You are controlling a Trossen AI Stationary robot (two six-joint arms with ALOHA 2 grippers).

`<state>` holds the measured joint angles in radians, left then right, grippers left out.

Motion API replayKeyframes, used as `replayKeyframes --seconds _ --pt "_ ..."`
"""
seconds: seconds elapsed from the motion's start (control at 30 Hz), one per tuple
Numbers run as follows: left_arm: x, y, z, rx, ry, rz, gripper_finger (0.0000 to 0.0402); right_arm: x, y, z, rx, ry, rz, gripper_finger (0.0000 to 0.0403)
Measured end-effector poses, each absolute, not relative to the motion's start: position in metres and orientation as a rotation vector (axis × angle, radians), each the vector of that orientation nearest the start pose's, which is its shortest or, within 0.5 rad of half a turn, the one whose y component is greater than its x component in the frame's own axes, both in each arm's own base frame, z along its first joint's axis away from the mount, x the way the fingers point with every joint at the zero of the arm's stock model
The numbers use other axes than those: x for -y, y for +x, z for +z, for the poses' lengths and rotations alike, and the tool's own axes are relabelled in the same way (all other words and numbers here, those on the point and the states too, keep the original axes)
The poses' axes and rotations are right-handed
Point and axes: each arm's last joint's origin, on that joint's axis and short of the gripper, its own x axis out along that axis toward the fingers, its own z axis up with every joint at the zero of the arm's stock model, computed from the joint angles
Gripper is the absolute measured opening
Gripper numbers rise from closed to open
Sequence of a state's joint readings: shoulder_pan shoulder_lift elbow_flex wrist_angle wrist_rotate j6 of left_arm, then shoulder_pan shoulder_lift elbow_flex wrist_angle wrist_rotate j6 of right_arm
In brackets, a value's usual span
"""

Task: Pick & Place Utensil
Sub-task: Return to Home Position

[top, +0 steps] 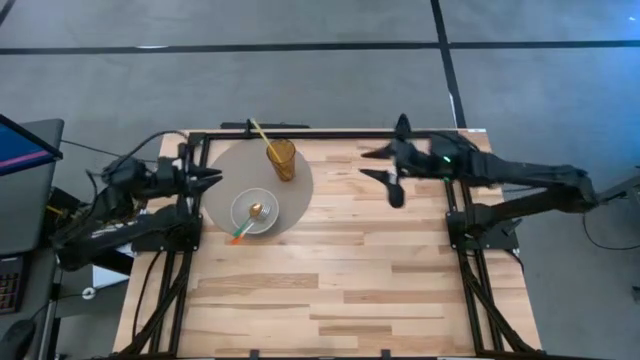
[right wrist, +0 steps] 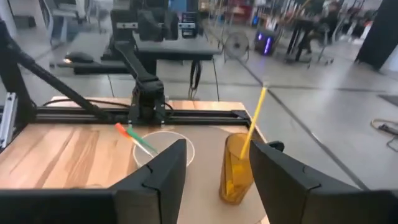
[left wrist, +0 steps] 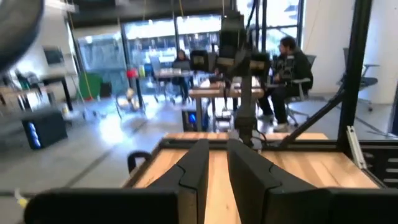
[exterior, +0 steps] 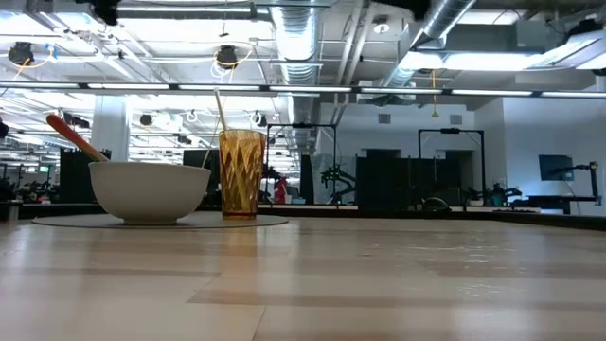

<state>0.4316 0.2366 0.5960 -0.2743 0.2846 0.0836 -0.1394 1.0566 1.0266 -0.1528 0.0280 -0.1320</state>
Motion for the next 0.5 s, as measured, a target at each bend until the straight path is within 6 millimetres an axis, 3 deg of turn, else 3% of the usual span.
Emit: replayKeyframes --seconds 0.13,0.23,0.5 --pt "-0.013 0.048 0.304 0.158 0.175 0.154 0.0061 0.027 0.188 0.327 -0.114 -0.098 -0.158 0.0168" --pt "-0.012 0.046 0.286 0.156 0.087 0.148 0.0061 0.023 0.165 0.302 -0.058 -0.041 -0.162 0.0166" --pt "-0.022 0.067 0.249 0.094 0.034 0.139 0.0061 0.018 0.127 0.271 0.115 -0.071 -0.168 0.017"
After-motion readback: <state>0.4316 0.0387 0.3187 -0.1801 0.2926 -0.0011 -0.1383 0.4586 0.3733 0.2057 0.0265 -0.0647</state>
